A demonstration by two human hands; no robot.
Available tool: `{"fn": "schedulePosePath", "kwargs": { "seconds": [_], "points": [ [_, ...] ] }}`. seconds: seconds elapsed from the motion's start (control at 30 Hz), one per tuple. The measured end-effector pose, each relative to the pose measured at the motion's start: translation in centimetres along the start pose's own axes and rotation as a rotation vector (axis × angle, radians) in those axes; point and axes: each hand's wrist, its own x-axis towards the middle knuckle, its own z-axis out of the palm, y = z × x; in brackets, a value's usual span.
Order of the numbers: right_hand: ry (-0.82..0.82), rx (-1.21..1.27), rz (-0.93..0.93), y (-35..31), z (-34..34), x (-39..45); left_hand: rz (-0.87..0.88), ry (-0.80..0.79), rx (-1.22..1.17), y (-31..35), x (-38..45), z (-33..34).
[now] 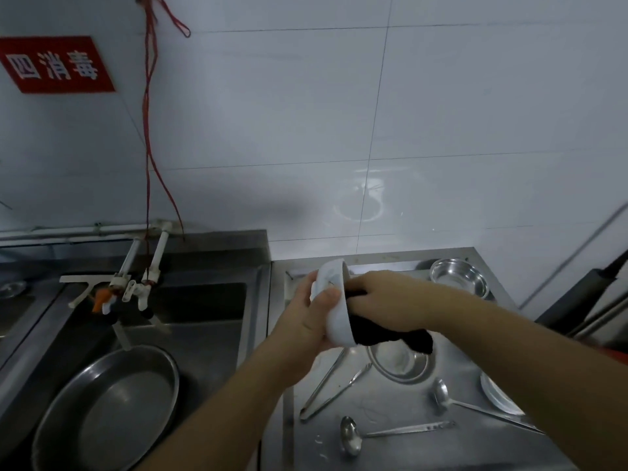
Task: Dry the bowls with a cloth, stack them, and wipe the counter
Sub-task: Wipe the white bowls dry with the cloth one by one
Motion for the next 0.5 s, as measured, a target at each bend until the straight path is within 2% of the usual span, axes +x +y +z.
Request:
{"fn": "schedulePosePath", "kwargs": {
  "seconds": [0.1,0.13,0.23,0.33,0.4,0.43,0.5],
  "points": [
    [-0.120,0.774,0.141,0.3,-0.2,-0.8,0.040,-0.075,0.082,0.0,-0.2,-0.3],
    [-0.145,0.940,0.161,0.6,0.0,-1.3,0.043,-0.100,0.081,0.0,-0.2,-0.4],
    [-0.135,1.233,0.154,1.0,0.9,-2.3,0.008,-0.157,0.040,0.0,-0.2,-0.2],
    [-0.022,1.482,0.108,0.6,2.4,-2.8,0.001,-0.193,-0.023,-0.3,-0.3,0.2],
    [0.118,1.590,0.024,0.3,3.4,-2.4,0.019,-0.155,-0.071,-0.3,-0.5,0.7],
    [0.231,1.552,-0.014,0.0,3.9,-2.0,0.034,-0.135,-0.095,-0.2,-0.6,1.0],
    [0.522,1.222,-0.025,-0.4,4.5,-1.4,0.051,-0.093,-0.121,-0.1,-0.7,1.7]
  ]
}}
